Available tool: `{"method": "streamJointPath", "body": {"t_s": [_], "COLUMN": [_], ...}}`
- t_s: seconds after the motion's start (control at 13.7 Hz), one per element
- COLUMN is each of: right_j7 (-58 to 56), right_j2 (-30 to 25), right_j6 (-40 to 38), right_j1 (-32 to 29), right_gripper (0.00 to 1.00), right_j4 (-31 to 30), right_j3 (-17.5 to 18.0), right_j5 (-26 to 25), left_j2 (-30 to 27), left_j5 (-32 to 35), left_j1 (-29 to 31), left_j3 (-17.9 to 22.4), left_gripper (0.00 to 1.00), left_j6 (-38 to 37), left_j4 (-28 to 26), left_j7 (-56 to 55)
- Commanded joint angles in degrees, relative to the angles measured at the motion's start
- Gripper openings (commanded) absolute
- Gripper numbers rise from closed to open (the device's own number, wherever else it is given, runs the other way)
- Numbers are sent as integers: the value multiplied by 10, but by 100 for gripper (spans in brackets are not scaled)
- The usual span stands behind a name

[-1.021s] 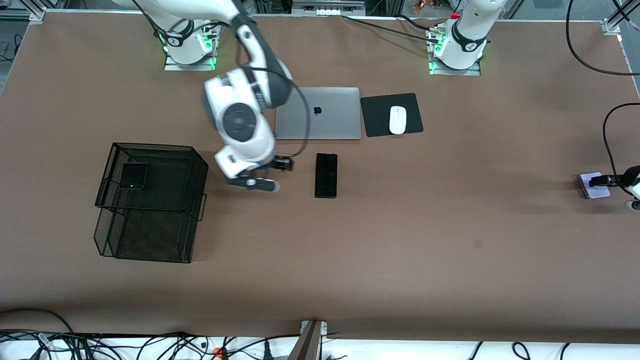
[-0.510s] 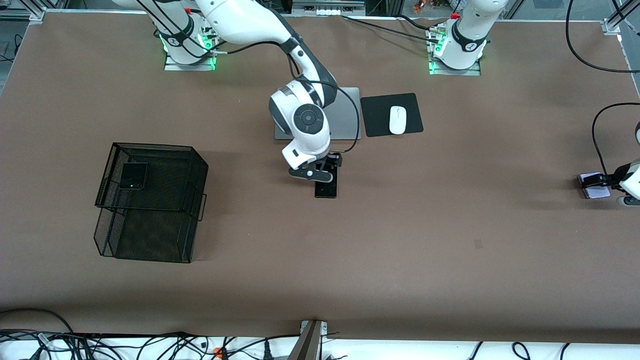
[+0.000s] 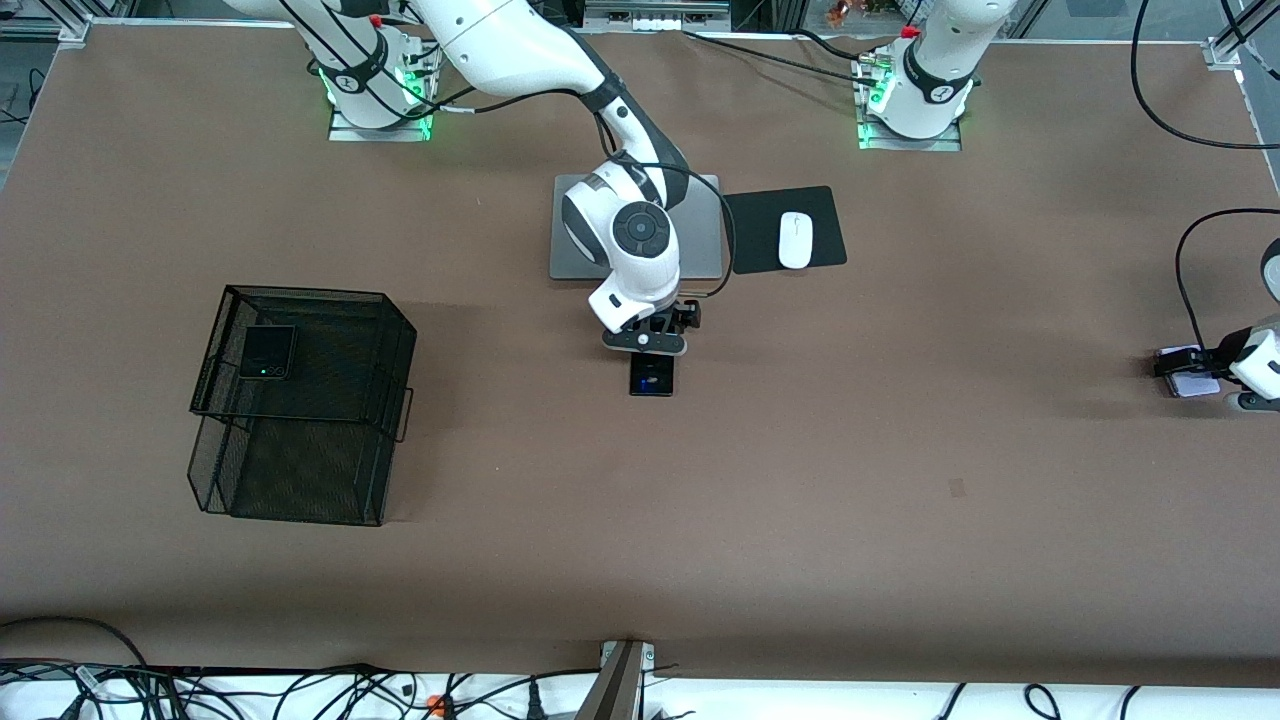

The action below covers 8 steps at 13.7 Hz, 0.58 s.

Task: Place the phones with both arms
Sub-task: 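Grasp the black phone with the right gripper while the left grasps the white phone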

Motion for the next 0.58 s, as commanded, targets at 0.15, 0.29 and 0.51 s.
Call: {"method": "streamJointPath", "body": {"t_s": [0.15,0.29,0.51], "right_j7": [1,-2,-5], "right_j2": [20,18,10], "right_j6": [18,18,11], "right_j1": [0,0,-1], "right_gripper": [50,1,0], "right_j4": [17,17,19], "right_j3": [-3,-4,-8], "right_j5": [-14,-14,-14], "left_j2": [1,1,7], "left_j5": [12,12,12], "left_j1": [9,10,9], "left_j3": [-1,0,2], "left_gripper": [100,100,99], "left_j6": [9,9,10], "left_j4": [4,2,4], "left_j7": [4,4,5]}}
